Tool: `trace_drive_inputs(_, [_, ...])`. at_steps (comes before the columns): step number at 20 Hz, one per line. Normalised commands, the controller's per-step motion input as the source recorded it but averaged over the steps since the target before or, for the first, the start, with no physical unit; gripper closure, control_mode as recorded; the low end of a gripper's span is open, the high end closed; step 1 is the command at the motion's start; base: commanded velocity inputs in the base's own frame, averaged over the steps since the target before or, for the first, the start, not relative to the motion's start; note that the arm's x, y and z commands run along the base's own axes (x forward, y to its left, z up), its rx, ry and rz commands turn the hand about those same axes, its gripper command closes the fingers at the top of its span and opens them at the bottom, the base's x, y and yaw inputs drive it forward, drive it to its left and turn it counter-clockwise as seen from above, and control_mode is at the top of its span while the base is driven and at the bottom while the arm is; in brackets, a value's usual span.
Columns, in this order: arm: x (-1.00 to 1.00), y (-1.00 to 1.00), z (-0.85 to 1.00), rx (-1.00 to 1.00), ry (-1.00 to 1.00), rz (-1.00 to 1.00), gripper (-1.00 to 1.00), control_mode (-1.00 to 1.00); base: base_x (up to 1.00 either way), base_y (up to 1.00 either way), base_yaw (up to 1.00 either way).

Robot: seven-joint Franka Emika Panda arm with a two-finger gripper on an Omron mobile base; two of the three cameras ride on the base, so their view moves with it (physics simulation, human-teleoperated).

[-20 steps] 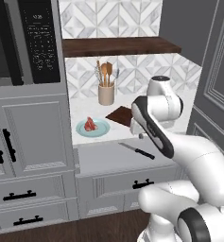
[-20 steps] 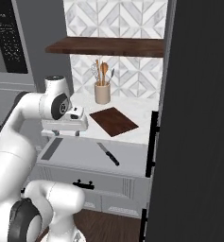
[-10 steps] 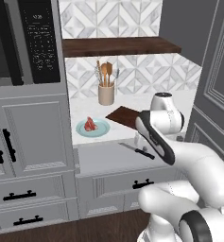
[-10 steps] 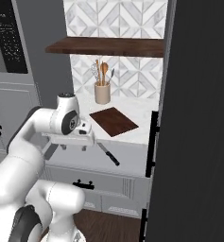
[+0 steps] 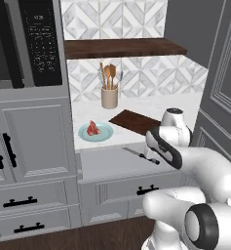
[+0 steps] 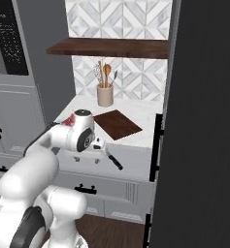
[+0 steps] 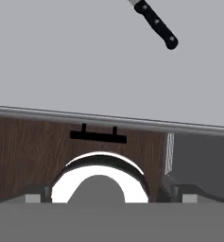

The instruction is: Pick up the knife from the drawer and place it on the cutting board. Then place the meat from the plate to the cutting board.

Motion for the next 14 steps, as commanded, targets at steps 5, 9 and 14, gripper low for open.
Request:
trace_drive_inputs(5, [0.44,-0.27,-0.4,0.04,0.0,0.0,-1.0,-1.0,0.0,0.0,0.0])
trace_drive_inputs(9, [0.31,-0.21,-0.38,0.03,-0.01,0.0,-1.0,-1.0,0.0,0.0,0.0])
trace_drive_inputs(14, [0.17,-0.09,-0.27,0.01,-0.08,0.0,-1.0,-1.0,0.0,0.0,0.0])
